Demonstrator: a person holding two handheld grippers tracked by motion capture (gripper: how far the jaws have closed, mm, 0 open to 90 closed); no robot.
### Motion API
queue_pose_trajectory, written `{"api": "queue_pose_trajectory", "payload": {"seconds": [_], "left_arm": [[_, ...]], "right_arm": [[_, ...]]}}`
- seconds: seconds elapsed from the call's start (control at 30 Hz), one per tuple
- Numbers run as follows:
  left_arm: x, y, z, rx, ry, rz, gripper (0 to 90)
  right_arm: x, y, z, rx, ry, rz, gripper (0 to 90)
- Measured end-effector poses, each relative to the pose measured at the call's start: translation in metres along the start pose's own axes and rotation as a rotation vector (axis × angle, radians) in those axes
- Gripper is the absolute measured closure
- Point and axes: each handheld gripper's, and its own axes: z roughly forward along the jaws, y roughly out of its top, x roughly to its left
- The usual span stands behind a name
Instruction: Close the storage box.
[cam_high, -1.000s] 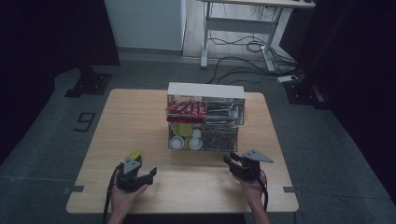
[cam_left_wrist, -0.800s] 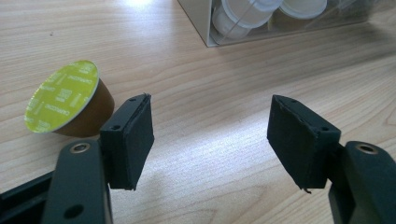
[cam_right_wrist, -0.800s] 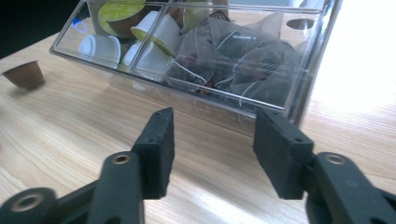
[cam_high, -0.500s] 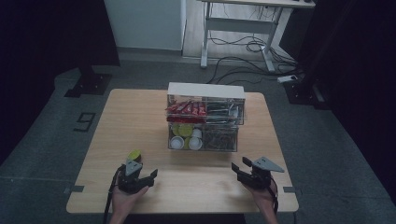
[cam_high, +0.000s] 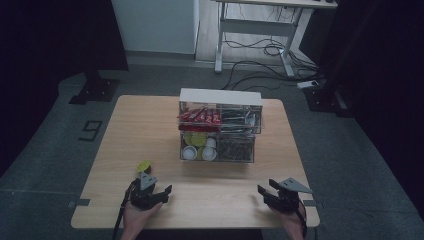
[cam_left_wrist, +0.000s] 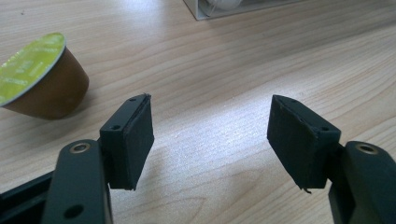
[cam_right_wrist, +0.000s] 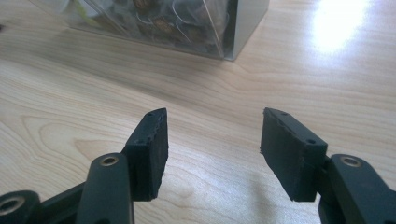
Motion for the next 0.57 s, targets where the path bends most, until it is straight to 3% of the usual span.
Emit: {"api": "queue_pose_trajectory", "payload": {"seconds": [0.57], "left_arm": [[0.0006,-0.0012,0.0016,0.006,-0.003,0.000,31.5]], "right_arm": [[-0.0032,-0.0001,0.0050,0.013,-0.007,0.013,40.9]]}}
